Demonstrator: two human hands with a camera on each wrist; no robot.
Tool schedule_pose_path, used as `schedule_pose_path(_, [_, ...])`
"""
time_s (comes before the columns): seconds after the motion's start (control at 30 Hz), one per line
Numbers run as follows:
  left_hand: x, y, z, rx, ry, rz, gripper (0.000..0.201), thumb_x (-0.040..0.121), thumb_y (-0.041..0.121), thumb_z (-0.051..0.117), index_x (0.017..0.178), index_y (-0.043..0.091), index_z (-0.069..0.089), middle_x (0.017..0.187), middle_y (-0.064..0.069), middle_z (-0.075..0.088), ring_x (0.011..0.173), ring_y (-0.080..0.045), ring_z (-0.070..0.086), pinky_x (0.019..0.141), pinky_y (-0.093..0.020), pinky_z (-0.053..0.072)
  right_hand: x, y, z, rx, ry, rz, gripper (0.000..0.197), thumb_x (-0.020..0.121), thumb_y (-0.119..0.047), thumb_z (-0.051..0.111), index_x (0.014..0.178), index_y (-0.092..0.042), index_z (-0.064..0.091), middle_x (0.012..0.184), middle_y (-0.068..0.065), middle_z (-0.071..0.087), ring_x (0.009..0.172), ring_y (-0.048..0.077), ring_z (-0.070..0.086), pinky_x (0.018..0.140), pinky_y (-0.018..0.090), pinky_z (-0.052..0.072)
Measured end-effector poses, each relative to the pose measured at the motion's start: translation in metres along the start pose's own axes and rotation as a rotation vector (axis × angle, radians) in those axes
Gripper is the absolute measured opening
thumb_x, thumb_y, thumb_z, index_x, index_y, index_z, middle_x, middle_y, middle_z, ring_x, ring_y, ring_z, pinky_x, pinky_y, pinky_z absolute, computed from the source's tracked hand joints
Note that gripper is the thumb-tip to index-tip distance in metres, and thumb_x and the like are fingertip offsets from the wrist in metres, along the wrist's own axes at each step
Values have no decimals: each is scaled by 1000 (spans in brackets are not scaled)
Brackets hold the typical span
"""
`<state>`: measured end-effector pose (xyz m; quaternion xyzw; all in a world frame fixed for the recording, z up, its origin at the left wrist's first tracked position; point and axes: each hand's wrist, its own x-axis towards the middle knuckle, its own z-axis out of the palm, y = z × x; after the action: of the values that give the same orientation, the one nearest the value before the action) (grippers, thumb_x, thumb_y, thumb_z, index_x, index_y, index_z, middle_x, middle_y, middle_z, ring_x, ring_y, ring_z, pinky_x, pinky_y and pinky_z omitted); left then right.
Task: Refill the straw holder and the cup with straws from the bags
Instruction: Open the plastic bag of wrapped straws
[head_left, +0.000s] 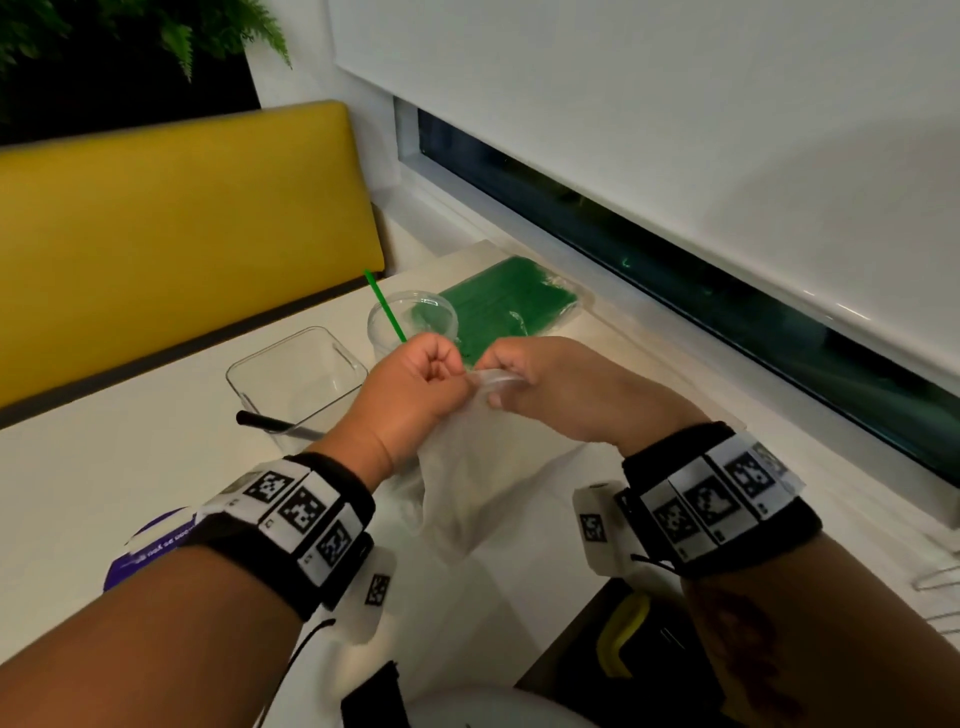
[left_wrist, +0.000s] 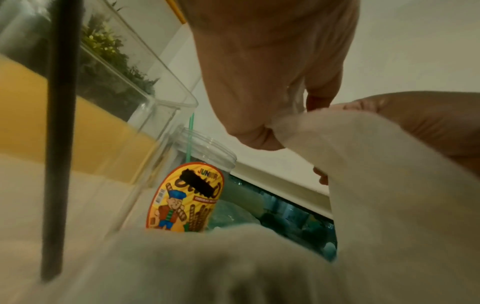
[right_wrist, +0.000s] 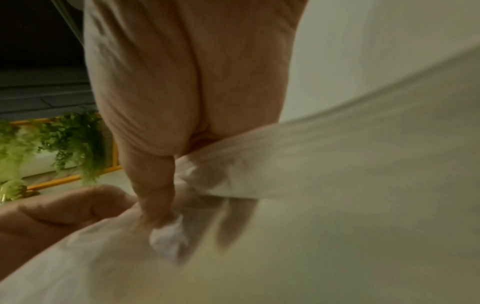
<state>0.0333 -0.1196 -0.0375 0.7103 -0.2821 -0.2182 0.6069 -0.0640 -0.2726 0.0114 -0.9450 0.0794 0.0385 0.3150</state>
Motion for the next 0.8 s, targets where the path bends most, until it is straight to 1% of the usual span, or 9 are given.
schedule_pose_path(0.07, [-1,-4,-6,91,31,37,14,85,2,68,82,13,60,71,-2,54,62,-12,46,61,-25,43,0,4,6,8,7,-55,7,94,-25,60,100,-22,62,85,-4,62,74,11,55,67,32,45])
schedule_pose_path(0.17, [-7,-11,-18,130,9,24,26,82,-7,67,86,19,63,72,6,58,62,-7,51,65,-22,45,2,10,13,84,55,-93,8,94,-27,62,100,-25,67,85,-7,65,77,8,59,71,27,47])
schedule_pose_path(0.27, [-16,-16,-26,126,-48,-6,37,79,-12,65,92,22,61,84,4,62,68,-6,55,69,-22,46,5,17,18,111,101,-59,14,96,-24,60,104,-26,71,84,-11,66,77,5,61,71,23,47])
schedule_pose_path(0.33, [-22,-20,-27,99,-69,-21,36,75,-6,65,93,24,59,89,3,61,67,-5,54,67,-21,46,6,15,22,5,131,-82,16,98,-24,56,105,-25,71,87,-13,65,81,6,59,72,25,45])
schedule_pose_path(0.43, [-26,-26,-24,72,-13,-24,22,77,7,64,88,25,59,82,5,59,70,-9,52,69,-26,45,9,3,29,-185,142,-139,20,99,-22,52,108,-20,70,98,-4,67,90,13,58,80,34,47])
schedule_pose_path(0.5, [-28,-29,-22,118,67,-23,20,87,7,64,85,27,60,76,7,61,71,-12,55,69,-28,44,8,-5,34,-213,173,-177,20,95,-16,55,109,-18,69,102,0,67,93,16,58,83,36,48])
schedule_pose_path(0.6, [-28,-30,-19,121,121,-50,16,94,8,61,89,23,60,75,5,68,65,-10,61,64,-29,48,4,-13,45,-183,230,-280,26,82,-7,62,106,-15,69,102,3,67,96,21,58,85,37,45])
schedule_pose_path(0.7, [-30,-21,-15,-112,93,-146,8,97,4,58,95,11,55,81,-8,67,60,-11,67,59,-27,57,-2,-17,63,-172,263,-371,23,78,-13,70,101,-14,67,98,0,65,90,18,57,82,35,43])
schedule_pose_path(0.8, [-32,-13,-13,-215,102,-197,12,97,-1,54,90,9,55,78,-11,66,62,-17,68,63,-26,61,-4,-15,81,-281,313,-393,19,82,-20,66,97,-10,60,94,4,60,86,22,53,81,36,39])
